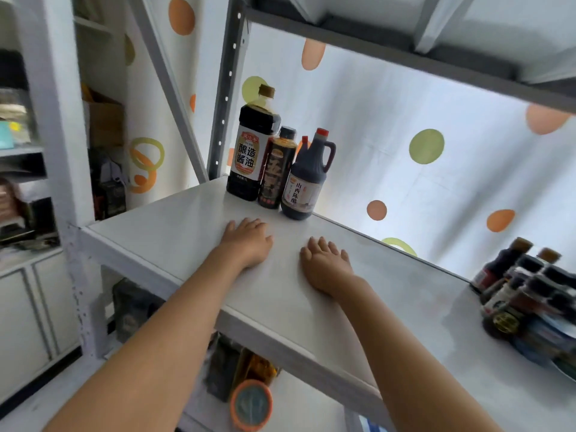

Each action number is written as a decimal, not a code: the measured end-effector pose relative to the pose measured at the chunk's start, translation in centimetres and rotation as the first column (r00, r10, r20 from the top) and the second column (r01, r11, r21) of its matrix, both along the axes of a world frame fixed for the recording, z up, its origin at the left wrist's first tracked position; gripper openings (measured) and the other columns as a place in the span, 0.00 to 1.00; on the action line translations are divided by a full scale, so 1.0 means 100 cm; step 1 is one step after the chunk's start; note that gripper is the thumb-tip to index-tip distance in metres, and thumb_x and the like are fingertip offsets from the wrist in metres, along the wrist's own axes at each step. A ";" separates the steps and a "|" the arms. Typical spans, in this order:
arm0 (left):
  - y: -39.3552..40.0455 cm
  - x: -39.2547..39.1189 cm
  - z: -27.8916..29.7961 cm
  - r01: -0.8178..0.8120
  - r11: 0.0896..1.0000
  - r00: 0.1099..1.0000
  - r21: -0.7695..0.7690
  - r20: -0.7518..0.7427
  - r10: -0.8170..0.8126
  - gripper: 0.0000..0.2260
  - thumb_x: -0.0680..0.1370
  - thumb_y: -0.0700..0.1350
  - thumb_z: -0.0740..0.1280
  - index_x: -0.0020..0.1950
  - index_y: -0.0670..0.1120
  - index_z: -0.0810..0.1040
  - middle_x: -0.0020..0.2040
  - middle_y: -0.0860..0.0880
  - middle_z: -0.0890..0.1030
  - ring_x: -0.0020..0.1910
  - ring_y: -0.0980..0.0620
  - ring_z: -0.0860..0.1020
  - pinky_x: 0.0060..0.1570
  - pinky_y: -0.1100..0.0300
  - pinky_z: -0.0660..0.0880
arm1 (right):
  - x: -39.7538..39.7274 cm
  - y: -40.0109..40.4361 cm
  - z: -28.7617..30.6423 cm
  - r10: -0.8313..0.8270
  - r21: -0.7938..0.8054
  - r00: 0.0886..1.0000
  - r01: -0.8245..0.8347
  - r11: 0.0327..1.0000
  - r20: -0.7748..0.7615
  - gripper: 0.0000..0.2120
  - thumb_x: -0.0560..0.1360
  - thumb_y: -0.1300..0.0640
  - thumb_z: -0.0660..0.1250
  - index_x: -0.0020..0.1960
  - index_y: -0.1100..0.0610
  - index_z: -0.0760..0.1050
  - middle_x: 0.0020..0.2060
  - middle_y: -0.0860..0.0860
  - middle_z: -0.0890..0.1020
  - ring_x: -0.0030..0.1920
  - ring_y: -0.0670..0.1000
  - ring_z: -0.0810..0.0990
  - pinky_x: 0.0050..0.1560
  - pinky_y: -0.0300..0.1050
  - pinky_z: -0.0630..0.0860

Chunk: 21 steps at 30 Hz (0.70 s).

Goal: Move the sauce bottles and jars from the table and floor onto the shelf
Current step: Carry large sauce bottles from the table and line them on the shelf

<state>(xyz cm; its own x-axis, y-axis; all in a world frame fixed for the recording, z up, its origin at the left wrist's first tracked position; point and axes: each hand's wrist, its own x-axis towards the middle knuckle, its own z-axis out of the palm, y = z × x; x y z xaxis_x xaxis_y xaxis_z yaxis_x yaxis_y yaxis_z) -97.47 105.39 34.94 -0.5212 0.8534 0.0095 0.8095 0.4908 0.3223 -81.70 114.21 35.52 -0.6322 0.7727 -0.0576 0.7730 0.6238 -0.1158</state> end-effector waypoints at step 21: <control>-0.267 0.279 -0.055 -0.463 0.886 0.826 -0.023 -0.375 0.422 0.26 0.85 0.48 0.45 0.79 0.43 0.39 0.80 0.46 0.40 0.79 0.48 0.40 0.77 0.49 0.46 | 0.170 -0.206 -0.030 0.731 0.128 0.679 -0.721 0.681 -0.065 0.28 0.85 0.48 0.42 0.81 0.59 0.46 0.81 0.54 0.48 0.81 0.52 0.44 0.79 0.52 0.40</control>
<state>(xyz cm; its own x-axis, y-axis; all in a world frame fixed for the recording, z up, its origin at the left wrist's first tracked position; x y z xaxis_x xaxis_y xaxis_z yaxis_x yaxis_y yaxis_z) -69.62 78.74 29.41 -0.8224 0.5381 0.1848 0.5450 0.8383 -0.0157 -64.73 93.56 32.52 -0.9943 0.0662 0.0832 0.0591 0.9946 -0.0848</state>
